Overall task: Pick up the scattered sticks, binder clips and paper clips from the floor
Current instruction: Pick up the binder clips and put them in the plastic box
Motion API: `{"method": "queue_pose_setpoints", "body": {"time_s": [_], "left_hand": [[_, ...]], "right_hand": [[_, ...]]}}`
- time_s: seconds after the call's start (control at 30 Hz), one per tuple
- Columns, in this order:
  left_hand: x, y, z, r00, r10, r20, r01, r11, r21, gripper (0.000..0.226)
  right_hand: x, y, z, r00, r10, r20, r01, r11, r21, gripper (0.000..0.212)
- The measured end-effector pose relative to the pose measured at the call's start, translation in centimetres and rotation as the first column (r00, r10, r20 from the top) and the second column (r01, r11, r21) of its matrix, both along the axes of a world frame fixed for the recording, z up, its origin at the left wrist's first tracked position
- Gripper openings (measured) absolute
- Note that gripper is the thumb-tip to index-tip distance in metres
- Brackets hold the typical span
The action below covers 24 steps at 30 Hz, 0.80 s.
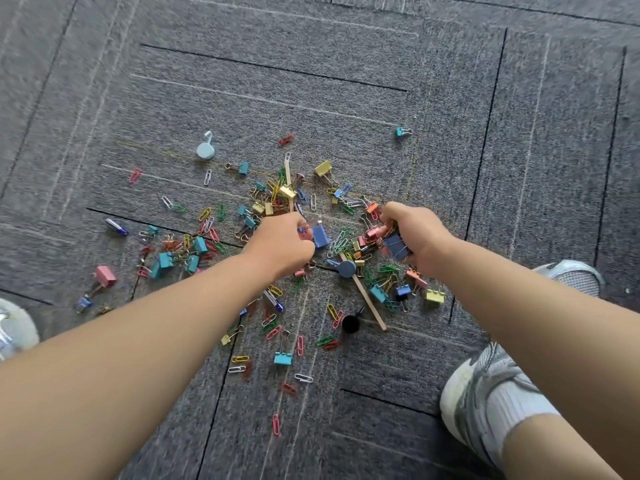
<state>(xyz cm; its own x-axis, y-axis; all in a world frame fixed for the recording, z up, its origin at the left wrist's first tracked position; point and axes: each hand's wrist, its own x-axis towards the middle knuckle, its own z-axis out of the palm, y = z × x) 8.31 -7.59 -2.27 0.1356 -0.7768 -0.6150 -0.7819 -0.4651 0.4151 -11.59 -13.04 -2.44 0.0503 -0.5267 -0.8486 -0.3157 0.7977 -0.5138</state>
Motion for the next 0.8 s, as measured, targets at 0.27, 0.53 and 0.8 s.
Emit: {"method": "queue_pose_setpoints", "body": {"time_s": [0.27, 0.53, 0.8], "left_hand": [[-1.2, -0.1, -1.3, 0.987, -0.133, 0.089, 0.138, 0.989, -0.058, 0.017], [-3.9, -2.5, -1.7, 0.969, -0.150, 0.195, 0.159, 0.987, -0.030, 0.041], [-3.6, -3.5, -2.3, 0.941, -0.243, 0.238, 0.245, 0.969, 0.018, 0.029]], "right_hand": [[-1.3, -0.3, -0.5, 0.997, -0.016, -0.077, 0.016, 1.000, -0.008, 0.016], [-1.0, 0.4, -0.5, 0.989, 0.101, -0.112, -0.109, 0.992, -0.071, 0.022], [1.6, 2.6, 0.5, 0.513, 0.701, -0.495, -0.855, 0.466, -0.226, 0.012]]}}
